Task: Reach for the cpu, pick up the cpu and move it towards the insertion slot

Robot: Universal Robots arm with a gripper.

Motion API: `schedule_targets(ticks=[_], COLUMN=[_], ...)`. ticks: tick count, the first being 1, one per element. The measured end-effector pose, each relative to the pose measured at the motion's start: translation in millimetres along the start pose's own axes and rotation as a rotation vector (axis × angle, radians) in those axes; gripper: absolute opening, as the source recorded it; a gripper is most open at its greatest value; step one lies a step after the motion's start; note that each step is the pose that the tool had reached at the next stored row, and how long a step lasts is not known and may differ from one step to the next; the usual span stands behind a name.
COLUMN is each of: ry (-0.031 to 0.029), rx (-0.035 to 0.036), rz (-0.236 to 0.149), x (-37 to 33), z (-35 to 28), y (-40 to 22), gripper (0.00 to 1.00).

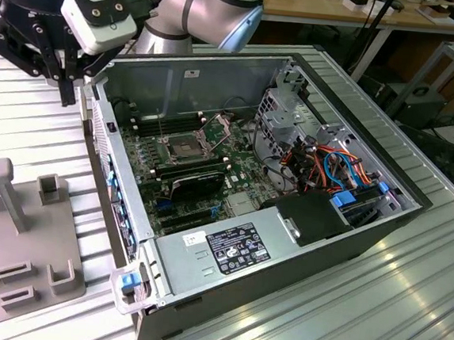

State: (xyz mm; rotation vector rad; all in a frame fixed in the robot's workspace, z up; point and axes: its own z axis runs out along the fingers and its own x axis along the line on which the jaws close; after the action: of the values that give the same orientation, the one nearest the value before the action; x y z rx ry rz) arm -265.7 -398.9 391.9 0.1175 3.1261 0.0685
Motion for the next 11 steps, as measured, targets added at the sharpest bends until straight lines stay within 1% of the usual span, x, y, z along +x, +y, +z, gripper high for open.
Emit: schedule_targets(ticks=[11], ry=[0.0002], rx=[0.0001], rz=[0.000], x=[13.0], z=[-0.1], y=[-1.0], gripper=[0.11])
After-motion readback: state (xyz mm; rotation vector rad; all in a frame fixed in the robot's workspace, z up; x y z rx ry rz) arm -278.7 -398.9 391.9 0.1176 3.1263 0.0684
